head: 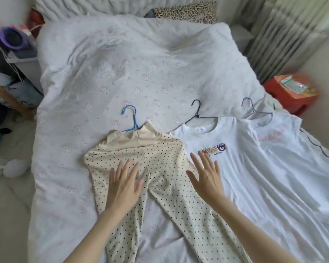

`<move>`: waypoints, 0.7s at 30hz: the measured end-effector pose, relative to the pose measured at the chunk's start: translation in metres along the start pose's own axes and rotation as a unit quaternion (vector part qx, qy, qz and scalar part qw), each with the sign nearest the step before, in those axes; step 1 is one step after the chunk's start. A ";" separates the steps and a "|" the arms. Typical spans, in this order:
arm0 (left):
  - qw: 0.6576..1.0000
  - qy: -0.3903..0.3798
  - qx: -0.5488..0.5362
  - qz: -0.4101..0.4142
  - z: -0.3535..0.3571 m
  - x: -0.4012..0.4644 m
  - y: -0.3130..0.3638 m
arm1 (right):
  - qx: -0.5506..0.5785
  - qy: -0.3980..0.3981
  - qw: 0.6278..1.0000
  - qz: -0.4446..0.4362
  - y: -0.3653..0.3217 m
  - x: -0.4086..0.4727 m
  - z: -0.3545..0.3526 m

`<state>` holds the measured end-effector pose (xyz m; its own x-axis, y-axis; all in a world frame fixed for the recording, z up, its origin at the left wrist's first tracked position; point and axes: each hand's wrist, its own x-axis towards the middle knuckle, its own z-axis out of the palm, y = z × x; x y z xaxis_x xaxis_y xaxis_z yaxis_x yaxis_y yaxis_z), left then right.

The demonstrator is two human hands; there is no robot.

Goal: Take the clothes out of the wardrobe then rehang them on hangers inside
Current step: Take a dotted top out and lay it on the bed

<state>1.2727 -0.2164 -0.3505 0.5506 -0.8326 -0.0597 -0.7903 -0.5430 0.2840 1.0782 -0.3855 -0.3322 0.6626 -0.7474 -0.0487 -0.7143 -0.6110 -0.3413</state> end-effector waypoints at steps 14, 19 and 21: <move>0.954 -0.015 0.021 0.298 -0.020 -0.094 0.211 | -0.012 0.170 0.962 0.215 0.096 -0.254 -0.101; 0.918 -0.046 -0.011 0.393 -0.013 -0.142 0.311 | -0.015 0.232 0.926 0.299 0.137 -0.352 -0.141; 0.900 -0.061 -0.002 0.432 -0.007 -0.169 0.353 | -0.016 0.244 0.909 0.338 0.159 -0.398 -0.154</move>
<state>0.9027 -0.2662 -0.2333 -0.3017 -0.9500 0.0803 -0.9083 0.3120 0.2787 0.6660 -0.2254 -0.2224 -0.1029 -0.9767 0.1885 -0.9320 0.0284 -0.3613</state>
